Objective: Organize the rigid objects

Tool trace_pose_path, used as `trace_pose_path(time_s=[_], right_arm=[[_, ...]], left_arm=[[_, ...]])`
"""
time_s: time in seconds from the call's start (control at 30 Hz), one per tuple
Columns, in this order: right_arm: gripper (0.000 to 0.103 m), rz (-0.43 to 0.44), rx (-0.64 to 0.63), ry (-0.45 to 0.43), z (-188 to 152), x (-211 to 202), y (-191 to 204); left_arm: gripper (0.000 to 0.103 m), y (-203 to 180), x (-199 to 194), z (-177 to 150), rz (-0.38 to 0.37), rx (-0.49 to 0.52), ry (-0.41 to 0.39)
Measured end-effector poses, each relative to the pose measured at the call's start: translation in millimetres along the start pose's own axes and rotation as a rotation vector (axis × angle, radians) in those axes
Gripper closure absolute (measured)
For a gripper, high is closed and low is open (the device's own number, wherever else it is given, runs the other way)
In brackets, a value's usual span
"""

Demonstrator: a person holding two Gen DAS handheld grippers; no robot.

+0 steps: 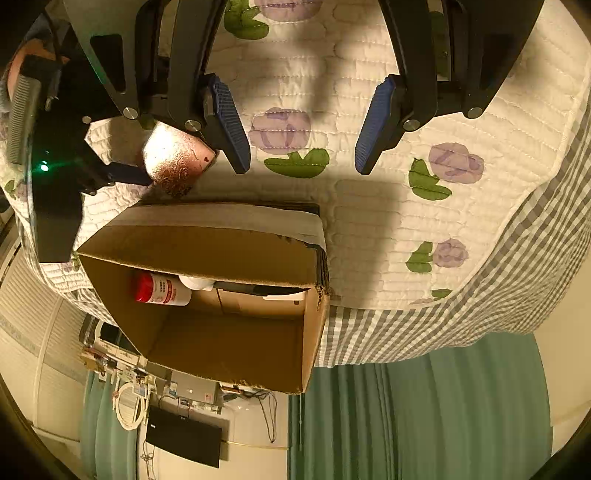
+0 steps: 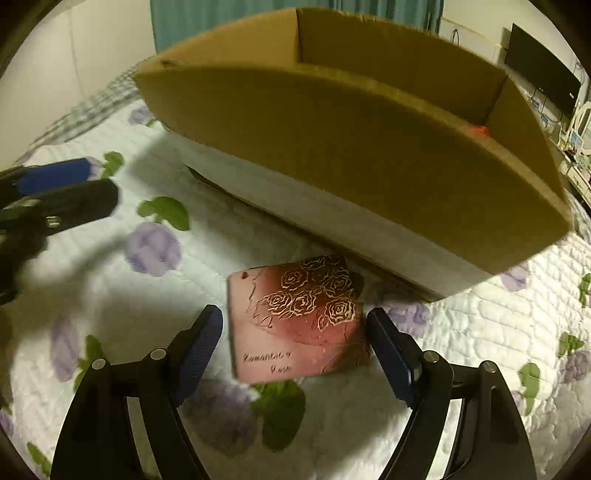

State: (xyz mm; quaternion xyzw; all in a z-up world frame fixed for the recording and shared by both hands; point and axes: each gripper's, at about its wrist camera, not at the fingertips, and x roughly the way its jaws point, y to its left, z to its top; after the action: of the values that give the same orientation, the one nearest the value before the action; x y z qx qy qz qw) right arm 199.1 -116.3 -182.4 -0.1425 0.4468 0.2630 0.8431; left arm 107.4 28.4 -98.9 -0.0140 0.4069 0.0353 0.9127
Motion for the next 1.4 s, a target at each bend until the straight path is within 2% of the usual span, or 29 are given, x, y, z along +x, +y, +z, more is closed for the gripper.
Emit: trace_pose_path(time_s=[0.13,0.17,0.3,0.43,0.53,0.7,0.83,1.0,1.1,1.2,1.4], right_arm=[[0.023,-0.003,-0.01,-0.001,-1.8,4.6,-0.3],[0.029,-0.009,-0.015,-0.005,-2.7,3.4,0.2],[0.03,-0.014,-0.005,-0.036,-8.2,-10.1,0.3],[0.031,-0.042,-0.033,-0.081,-15.4,-39.0,7.2],[0.031,-0.027,-0.019,-0.129,-17.4,-64.7,11.6],[0.031,-0.042,-0.026,-0.237,-17.9,-112.9,26.1],[0.031,-0.066,-0.018,-0.322,-3.6,-151.3,23.9],[0.031,-0.113,-0.02,-0.395,36.3,-179.4,2.3],[0.031,-0.12,-0.001,-0.414,65.1,-181.6,-9.4],[0.031,-0.112,0.017,-0.402,93.3,-167.2,-22.7],[0.031,-0.085,0.059,-0.291,134.5,-96.4,-56.0]], left_arm=[[0.041,2.4,2.8,0.2,0.005,-0.005,0.009],[0.041,2.4,2.7,0.4,0.006,-0.007,0.009],[0.041,2.6,0.5,-0.6,0.012,-0.018,0.01],[0.041,0.9,-10.2,-0.5,0.0,-0.03,-0.003],[0.041,-3.7,-25.1,-2.2,-0.008,-0.028,-0.024],[0.041,-8.6,-51.4,5.8,-0.012,-0.022,-0.073],[0.041,-9.5,-70.4,24.1,-0.024,-0.018,-0.122],[0.041,-12.7,-76.0,64.2,-0.017,0.022,-0.171],[0.041,-11.3,-63.9,92.9,-0.029,0.023,-0.174],[0.041,-9.8,-43.9,115.7,0.005,0.038,-0.184],[0.041,5.7,6.7,126.1,0.023,0.01,-0.155]])
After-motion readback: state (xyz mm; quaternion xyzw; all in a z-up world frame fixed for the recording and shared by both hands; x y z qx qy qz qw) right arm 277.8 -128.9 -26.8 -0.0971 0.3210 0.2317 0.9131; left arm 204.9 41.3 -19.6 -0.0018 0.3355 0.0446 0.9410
